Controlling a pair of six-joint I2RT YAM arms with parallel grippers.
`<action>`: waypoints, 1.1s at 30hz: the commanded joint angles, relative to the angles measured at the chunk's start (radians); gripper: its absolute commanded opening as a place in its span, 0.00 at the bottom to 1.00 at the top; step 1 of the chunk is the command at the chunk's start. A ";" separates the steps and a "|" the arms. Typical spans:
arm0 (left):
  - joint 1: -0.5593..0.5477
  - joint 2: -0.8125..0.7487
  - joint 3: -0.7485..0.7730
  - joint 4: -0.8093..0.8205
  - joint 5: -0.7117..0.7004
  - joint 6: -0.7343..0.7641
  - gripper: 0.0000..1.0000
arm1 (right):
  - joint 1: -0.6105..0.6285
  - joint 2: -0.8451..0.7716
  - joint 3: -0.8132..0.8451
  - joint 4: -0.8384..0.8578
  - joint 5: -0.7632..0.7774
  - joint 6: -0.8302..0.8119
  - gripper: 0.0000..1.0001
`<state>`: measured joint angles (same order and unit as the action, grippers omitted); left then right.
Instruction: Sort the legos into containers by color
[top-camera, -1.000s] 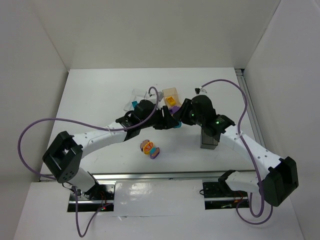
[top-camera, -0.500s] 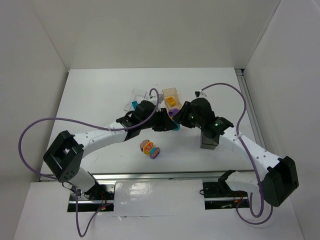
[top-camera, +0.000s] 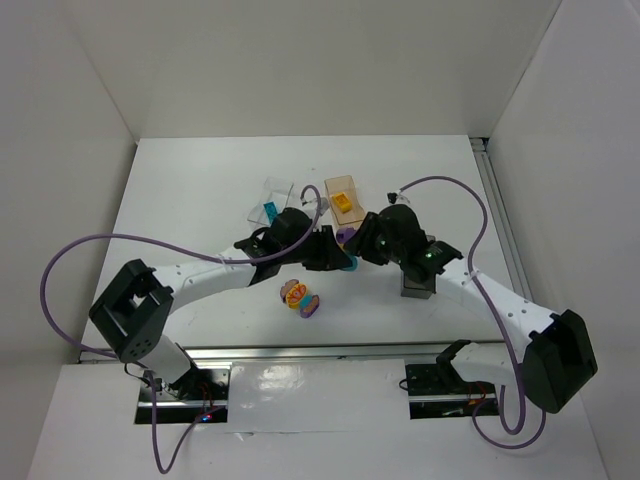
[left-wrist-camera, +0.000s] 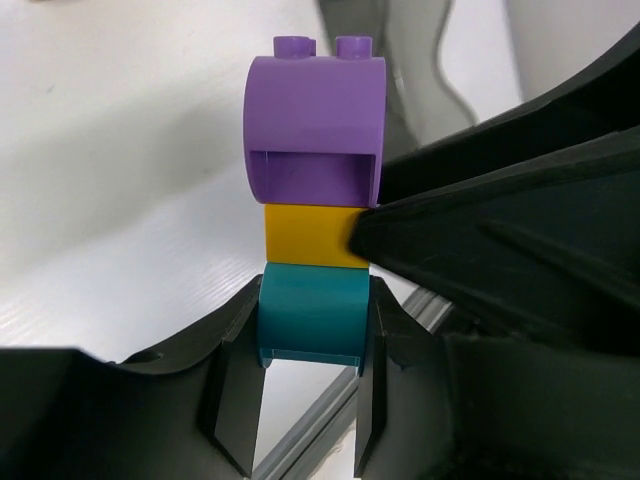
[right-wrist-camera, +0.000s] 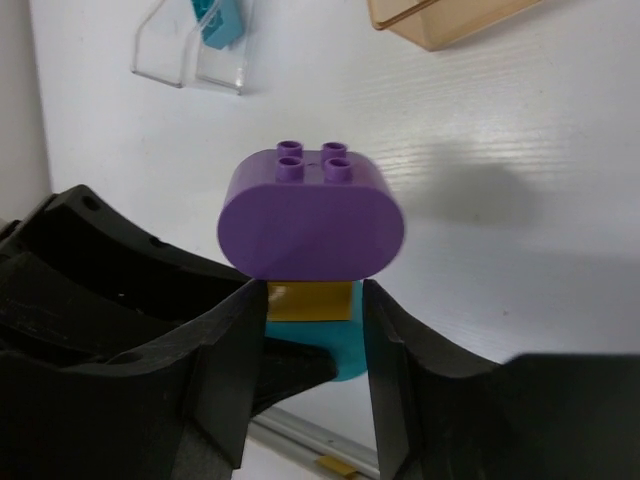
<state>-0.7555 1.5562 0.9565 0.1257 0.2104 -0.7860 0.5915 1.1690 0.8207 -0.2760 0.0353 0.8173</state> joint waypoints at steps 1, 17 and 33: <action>0.021 0.011 -0.035 -0.047 -0.002 0.054 0.00 | -0.004 -0.011 -0.037 0.064 0.038 0.011 0.52; 0.021 -0.018 -0.036 -0.034 -0.011 0.054 0.00 | -0.004 0.007 -0.094 0.164 -0.072 0.052 0.81; 0.021 -0.036 -0.027 -0.034 0.017 0.064 0.00 | -0.004 0.107 -0.144 0.319 -0.172 0.088 0.64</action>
<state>-0.7357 1.5558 0.9073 0.0639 0.2081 -0.7380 0.5907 1.2510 0.6800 -0.0528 -0.1055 0.9009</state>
